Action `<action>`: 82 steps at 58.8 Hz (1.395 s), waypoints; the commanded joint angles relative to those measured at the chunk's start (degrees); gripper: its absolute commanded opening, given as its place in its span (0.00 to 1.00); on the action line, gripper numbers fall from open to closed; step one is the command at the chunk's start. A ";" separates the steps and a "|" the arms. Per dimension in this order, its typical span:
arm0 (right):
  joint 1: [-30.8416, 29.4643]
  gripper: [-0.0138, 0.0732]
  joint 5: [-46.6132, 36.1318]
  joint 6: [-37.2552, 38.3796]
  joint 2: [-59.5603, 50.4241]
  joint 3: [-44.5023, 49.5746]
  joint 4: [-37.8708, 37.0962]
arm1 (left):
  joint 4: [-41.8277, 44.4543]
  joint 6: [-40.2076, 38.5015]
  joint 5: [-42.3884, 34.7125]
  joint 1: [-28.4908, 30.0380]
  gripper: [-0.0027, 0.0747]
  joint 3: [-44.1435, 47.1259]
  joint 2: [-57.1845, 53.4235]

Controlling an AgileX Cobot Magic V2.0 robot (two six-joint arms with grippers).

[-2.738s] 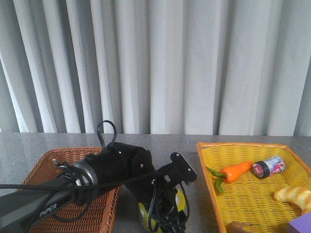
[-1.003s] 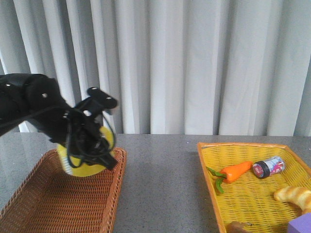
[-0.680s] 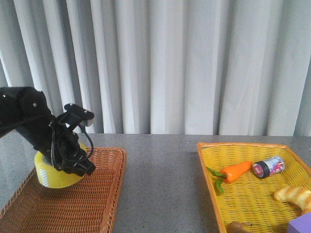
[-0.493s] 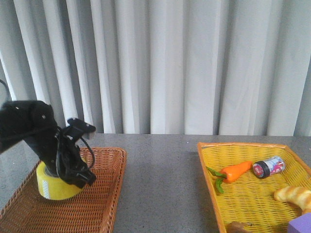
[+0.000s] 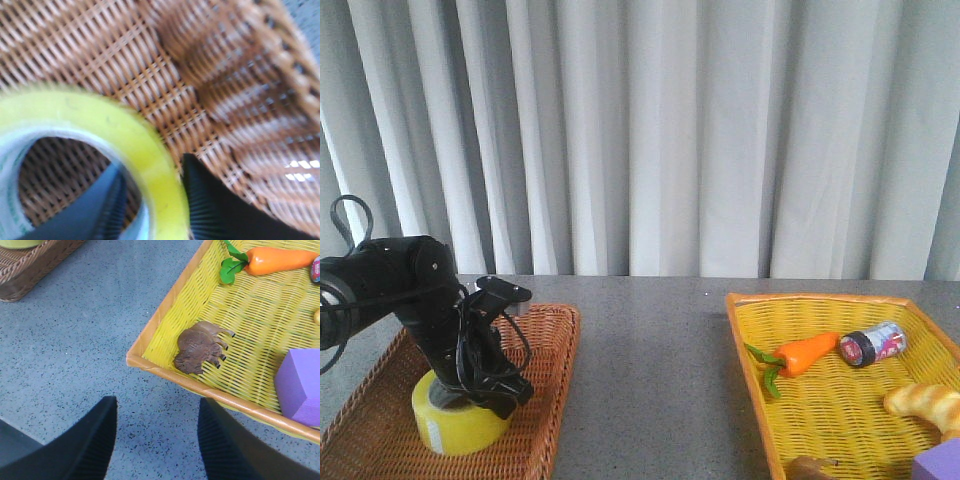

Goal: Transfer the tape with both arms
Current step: 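Lift the tape roll with the left gripper and lower it into the brown basket, then open the left gripper and raise it away from the tape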

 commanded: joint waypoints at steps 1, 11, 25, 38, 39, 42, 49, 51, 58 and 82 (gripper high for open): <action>-0.25 0.57 -3.66 -0.02 -0.10 -1.37 -0.01 | -1.76 -0.36 -1.17 0.00 0.57 -1.90 -4.15; -0.25 0.57 -3.66 -0.02 -0.10 -1.37 -0.01 | -1.76 -0.36 -1.05 0.00 0.74 -1.90 -6.53; -0.25 0.57 -3.66 -0.02 -0.10 -1.37 -0.01 | -1.76 -0.92 0.11 0.00 0.75 -1.90 -14.50; -0.25 0.57 -3.66 -0.02 -0.10 -1.37 -0.01 | -1.70 -4.94 1.93 0.00 0.75 -1.90 -21.89; -0.25 0.57 -3.66 -0.02 -0.10 -1.37 -0.01 | -1.70 -5.18 2.15 0.00 0.75 -1.90 -22.54; -0.25 0.57 -3.66 -0.02 -0.10 -1.37 -0.01 | -1.70 -6.33 3.06 0.00 0.75 -1.90 -23.98; -0.25 0.57 -3.72 -0.01 -0.10 -1.37 -0.01 | -1.76 -7.81 4.37 -0.07 0.75 1.16 -28.12; -0.25 0.57 -3.72 -0.01 -0.10 -1.37 -0.01 | -1.76 -7.86 3.86 -0.11 0.75 3.27 -29.73; -0.25 0.57 -3.72 -0.01 -0.10 -1.37 -0.01 | -1.76 -7.86 0.29 -0.11 0.75 12.98 -36.61; -0.25 0.57 -3.71 -0.01 -0.10 -1.37 0.05 | -0.16 -7.71 -14.98 -0.11 0.75 45.89 -61.43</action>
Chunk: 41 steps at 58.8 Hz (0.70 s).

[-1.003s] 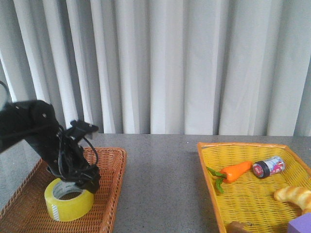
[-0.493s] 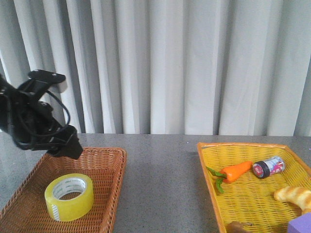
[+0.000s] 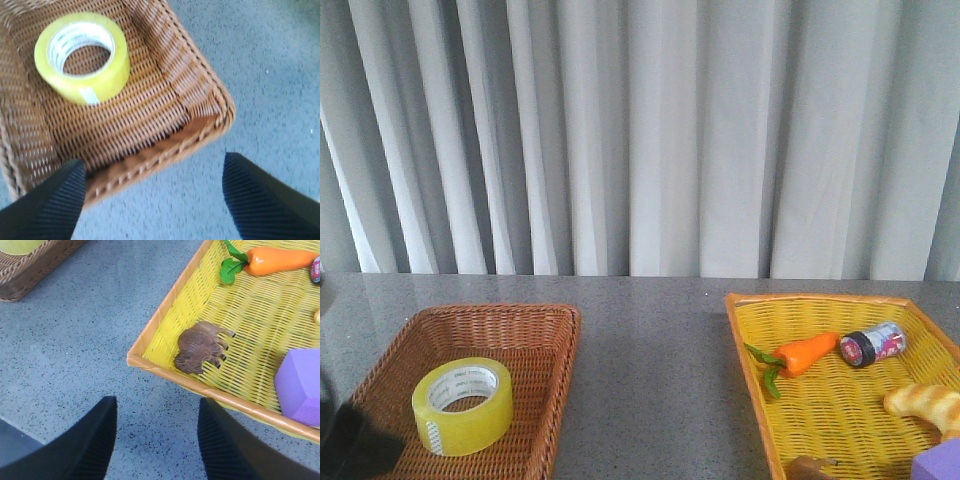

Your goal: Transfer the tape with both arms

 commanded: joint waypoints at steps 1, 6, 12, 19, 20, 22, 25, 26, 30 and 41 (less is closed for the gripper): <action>-0.25 0.57 -3.70 -0.01 -0.10 -1.37 0.05 | 0.30 -0.46 -6.31 -0.11 0.75 5.51 -6.95; -0.25 0.57 -3.63 -0.01 -0.10 -1.37 0.05 | 0.71 -0.46 -9.43 -0.11 0.75 11.28 -11.56; -0.25 0.57 -3.47 -0.01 -0.10 -1.37 0.05 | 1.98 -0.71 -13.00 -0.01 0.75 16.20 -16.80; -0.25 0.57 -3.47 -0.01 -0.10 -1.37 0.05 | 4.07 -4.79 -16.52 -0.03 0.75 20.79 -21.86; -0.25 0.57 -3.47 -0.01 -0.10 -1.37 0.05 | 4.52 -5.71 -16.73 -0.03 0.75 21.27 -22.36; -0.25 0.57 -3.47 -0.01 -0.10 -1.37 0.05 | 5.45 -7.25 -17.12 -0.03 0.75 22.42 -23.47; -0.25 0.57 -3.47 -0.01 -0.10 -1.37 0.05 | 7.31 -9.50 -17.69 -0.03 0.75 23.86 -24.73; -0.25 0.57 -3.47 -0.01 -0.10 -1.37 0.05 | 8.14 -10.43 -17.92 -0.03 0.75 24.39 -25.15; -0.25 0.57 -3.47 -0.01 -0.10 -1.37 0.05 | 9.61 -11.67 -18.44 -0.03 0.75 25.76 -25.95; -0.25 0.57 -3.41 -0.01 -0.10 -1.37 0.05 | 8.98 -11.67 -20.49 -0.03 0.75 27.74 -26.09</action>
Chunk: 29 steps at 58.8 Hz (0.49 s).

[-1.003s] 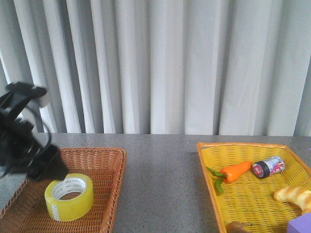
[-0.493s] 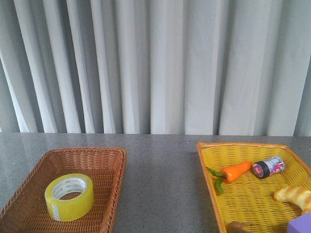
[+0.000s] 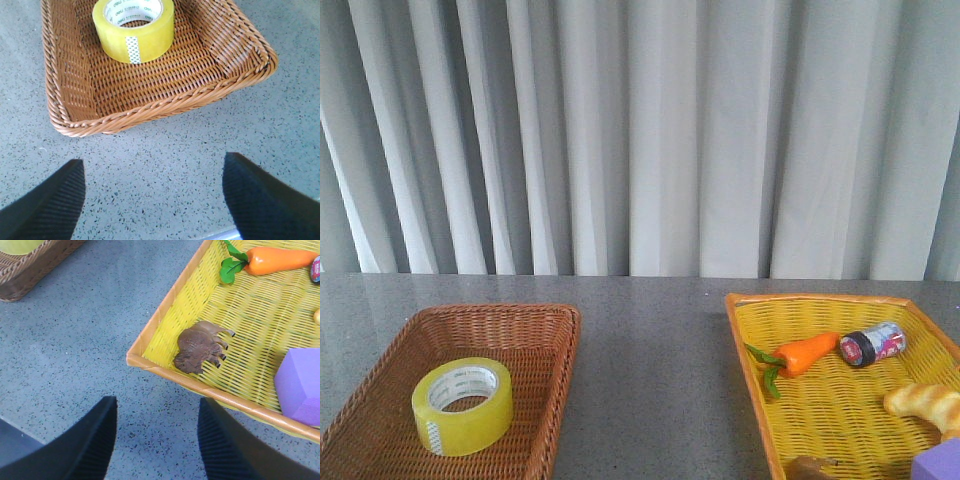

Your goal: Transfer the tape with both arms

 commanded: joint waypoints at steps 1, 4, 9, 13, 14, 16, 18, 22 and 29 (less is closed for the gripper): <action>-0.25 0.57 -3.43 -0.01 -0.10 -1.37 0.05 | -0.20 -0.89 -5.45 -0.03 0.75 -0.75 -0.01; -0.25 0.57 -3.43 -0.01 -0.10 -1.37 0.05 | -0.20 -0.89 -5.51 -0.03 0.75 -0.74 -0.01; -0.25 0.57 -3.38 0.05 -0.10 -1.37 0.05 | -0.20 -0.89 -5.57 -0.03 0.71 -0.74 -0.01; -0.25 0.55 -3.24 0.09 -0.10 -1.37 0.05 | -0.20 -0.89 -5.57 -0.03 0.65 -0.74 -0.01; -0.25 0.54 -3.06 0.09 -0.10 -1.37 0.05 | -0.20 -0.89 -5.57 -0.03 0.63 -0.74 -0.01; -0.25 0.52 -2.78 0.09 -0.10 -1.37 0.05 | -0.20 -0.89 -5.57 -0.03 0.59 -0.74 -0.01; -0.25 0.49 -2.51 0.09 -0.10 -1.37 0.05 | -0.20 -0.89 -5.57 -0.03 0.54 -0.74 -0.01; -0.25 0.42 -1.98 0.09 -0.10 -1.37 0.05 | -0.20 -0.89 -5.57 -0.03 0.44 -0.74 -0.01; -0.25 0.29 -1.68 0.09 -0.10 -1.37 0.05 | -0.20 -1.25 -5.57 -0.03 0.24 -0.74 -0.01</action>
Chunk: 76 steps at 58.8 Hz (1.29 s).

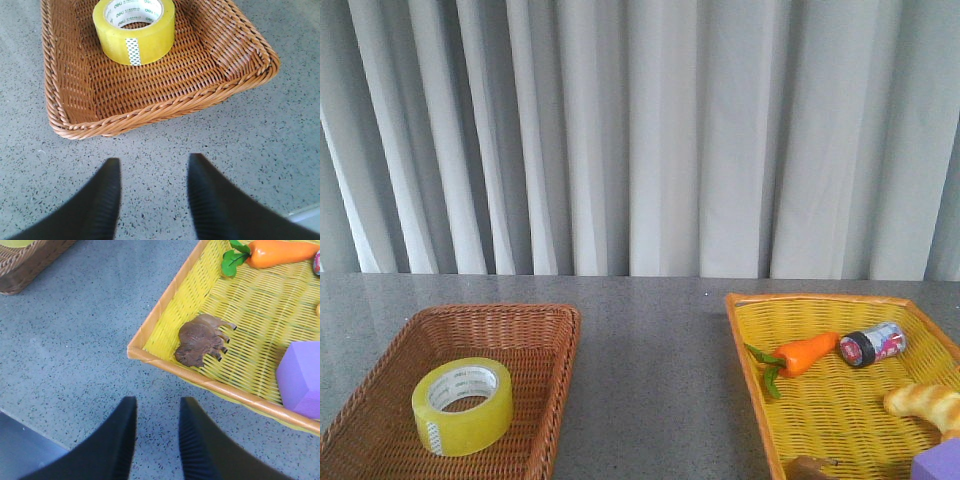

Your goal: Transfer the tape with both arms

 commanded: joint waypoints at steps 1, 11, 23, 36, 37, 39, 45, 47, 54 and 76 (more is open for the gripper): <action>-0.25 0.27 -2.98 0.09 -0.10 -1.37 0.05 | -0.20 -1.19 -4.17 -0.03 0.22 -1.41 -0.01; -0.25 0.15 -2.92 0.09 -0.10 -1.37 0.05 | -0.20 -1.25 -4.17 -0.03 0.02 -1.41 -0.01; -0.25 0.15 -2.87 0.01 -0.10 -1.37 0.02 | -0.20 -1.32 -3.88 -0.03 0.03 -1.41 -0.01; -0.25 0.15 -2.87 0.01 -0.10 -1.37 0.02 | -0.20 -1.32 -3.88 -0.03 0.03 -1.41 -0.01; -0.25 0.15 -2.87 0.01 -0.10 -1.37 0.02 | -0.20 -1.32 -3.88 -0.03 0.03 -1.41 -0.01; -0.25 0.15 -2.87 0.01 -0.10 -1.37 0.02 | -0.20 -1.32 -3.88 -0.03 0.03 -1.41 -0.01; -0.25 0.15 -2.81 0.01 -0.10 -1.37 0.02 | -0.12 -1.26 -4.84 0.02 0.03 0.18 -2.76; -0.25 0.15 -2.81 0.01 -0.10 -1.37 0.02 | -0.02 -1.26 -5.19 0.23 0.03 1.24 -4.70; -0.25 0.15 -2.74 0.01 -0.10 -1.37 0.00 | 1.10 -1.62 -9.25 1.50 0.03 6.94 -13.08; -0.25 0.15 -2.59 0.01 -0.10 -1.37 0.01 | 1.10 -3.21 -34.42 5.98 0.03 29.71 -34.85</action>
